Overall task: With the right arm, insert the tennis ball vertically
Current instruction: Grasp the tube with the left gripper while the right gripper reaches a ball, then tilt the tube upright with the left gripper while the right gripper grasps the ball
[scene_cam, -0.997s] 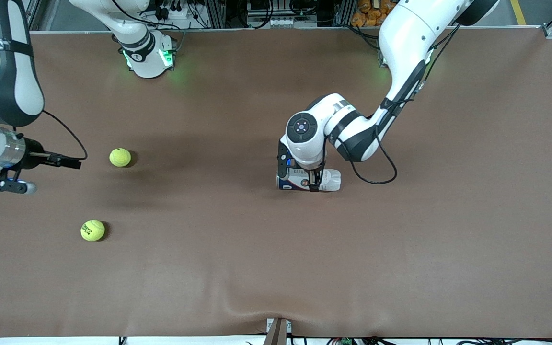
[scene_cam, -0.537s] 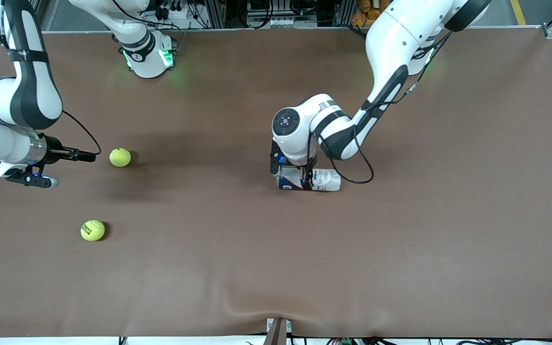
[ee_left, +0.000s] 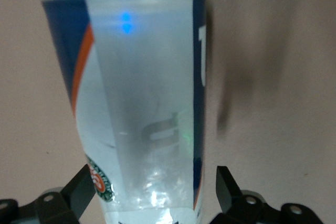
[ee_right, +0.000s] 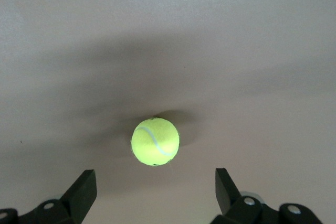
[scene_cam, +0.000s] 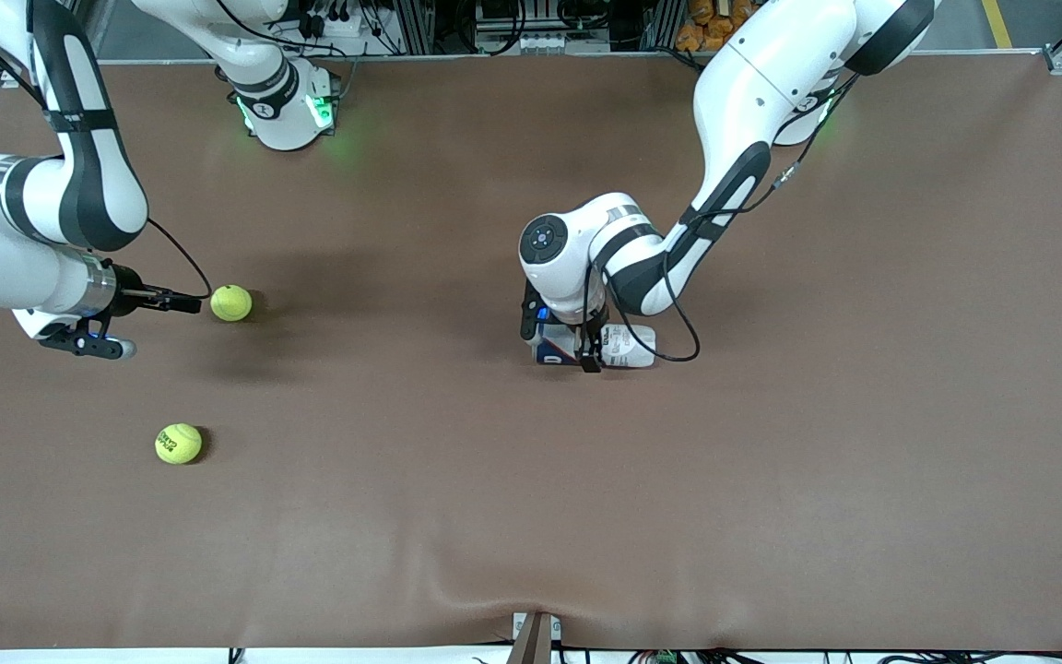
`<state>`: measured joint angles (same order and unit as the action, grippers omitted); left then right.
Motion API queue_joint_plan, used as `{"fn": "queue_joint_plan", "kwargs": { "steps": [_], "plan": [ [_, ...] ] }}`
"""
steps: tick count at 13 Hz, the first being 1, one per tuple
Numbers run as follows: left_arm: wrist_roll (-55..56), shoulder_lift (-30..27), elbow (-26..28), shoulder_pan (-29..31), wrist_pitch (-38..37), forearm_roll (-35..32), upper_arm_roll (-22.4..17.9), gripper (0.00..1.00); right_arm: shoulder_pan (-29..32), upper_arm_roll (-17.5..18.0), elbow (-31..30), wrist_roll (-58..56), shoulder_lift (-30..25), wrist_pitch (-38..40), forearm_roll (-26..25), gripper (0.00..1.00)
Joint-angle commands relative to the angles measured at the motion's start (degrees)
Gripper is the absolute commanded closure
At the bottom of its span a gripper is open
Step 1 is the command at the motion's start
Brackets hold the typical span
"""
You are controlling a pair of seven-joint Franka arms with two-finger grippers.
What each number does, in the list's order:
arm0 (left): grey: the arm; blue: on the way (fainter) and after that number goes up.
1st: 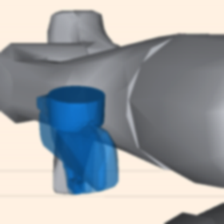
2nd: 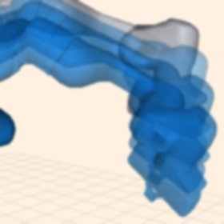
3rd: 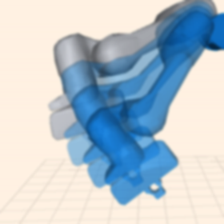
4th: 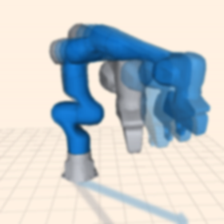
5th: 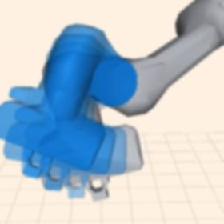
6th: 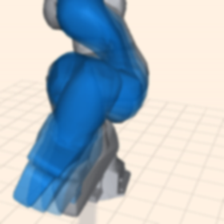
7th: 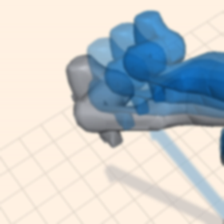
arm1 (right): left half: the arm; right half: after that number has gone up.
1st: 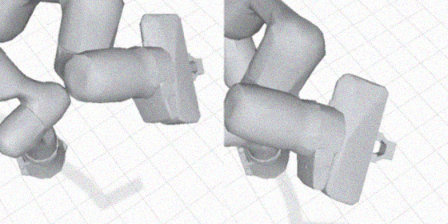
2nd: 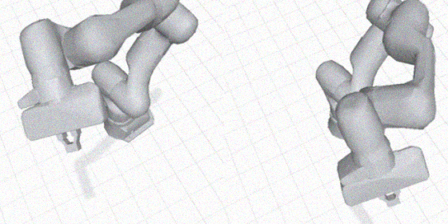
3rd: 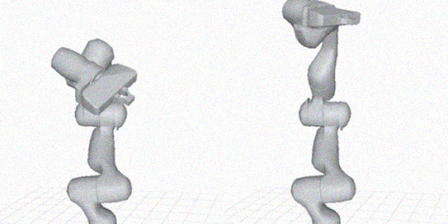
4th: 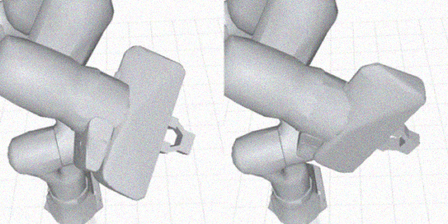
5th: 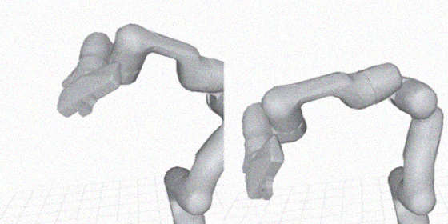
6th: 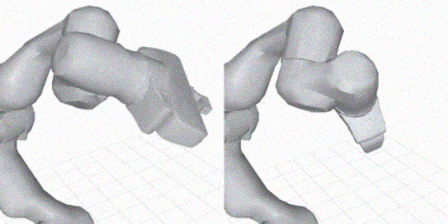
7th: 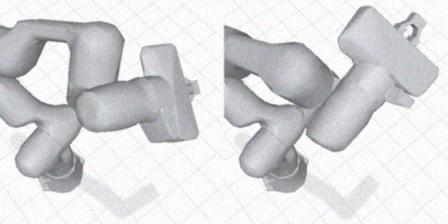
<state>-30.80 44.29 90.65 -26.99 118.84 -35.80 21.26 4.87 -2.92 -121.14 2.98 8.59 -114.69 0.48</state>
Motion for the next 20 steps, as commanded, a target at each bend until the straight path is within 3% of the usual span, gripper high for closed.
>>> {"fn": "queue_joint_plan", "kwargs": {
  "steps": [1, 2, 5, 8, 11, 14, 18, 20],
  "plan": [
    [2.67, 0.01, 0.58, -0.25, 0.43, -2.52, 0.01, 0.00, 0.14, 0.02, -1.56, 0.01, -2.52, -0.27, 0.31, 0.00],
    [2.67, 0.01, 0.67, -0.34, 0.43, -2.52, 0.01, 0.00, -0.03, -0.07, -1.64, 0.01, -2.43, -0.27, 0.31, 0.00],
    [2.58, 0.01, 1.11, -0.34, 0.43, -2.60, -0.07, 0.32, -0.12, -0.07, -1.64, 0.01, -2.61, 0.17, 0.31, 0.00],
    [2.58, -0.08, 1.38, -0.34, 0.43, -2.69, 0.01, 0.40, -0.12, -0.07, -2.17, 0.18, -1.73, -0.36, 0.31, 0.00],
    [1.71, -0.78, 0.94, 0.01, 0.08, -2.60, 0.01, 0.37, -0.04, 0.02, -3.75, 0.62, -1.47, -2.20, 0.40, 0.00],
    [-5.03, -3.15, -0.38, 1.14, -0.36, -0.16, 0.19, 0.36, 0.05, -0.07, -4.81, 0.71, -0.42, -5.28, 4.87, 0.00],
    [-16.21, -5.52, -3.37, 4.66, -0.36, 9.94, 0.28, 0.37, 0.84, -0.16, -4.98, 0.45, 2.30, -5.98, 5.06, 0.00],
    [-21.47, -5.88, -5.90, 6.50, -0.36, 16.43, 0.45, 0.37, 0.41, -0.16, -8.22, 0.44, 2.49, -10.18, 5.06, 0.00]
  ]
}}
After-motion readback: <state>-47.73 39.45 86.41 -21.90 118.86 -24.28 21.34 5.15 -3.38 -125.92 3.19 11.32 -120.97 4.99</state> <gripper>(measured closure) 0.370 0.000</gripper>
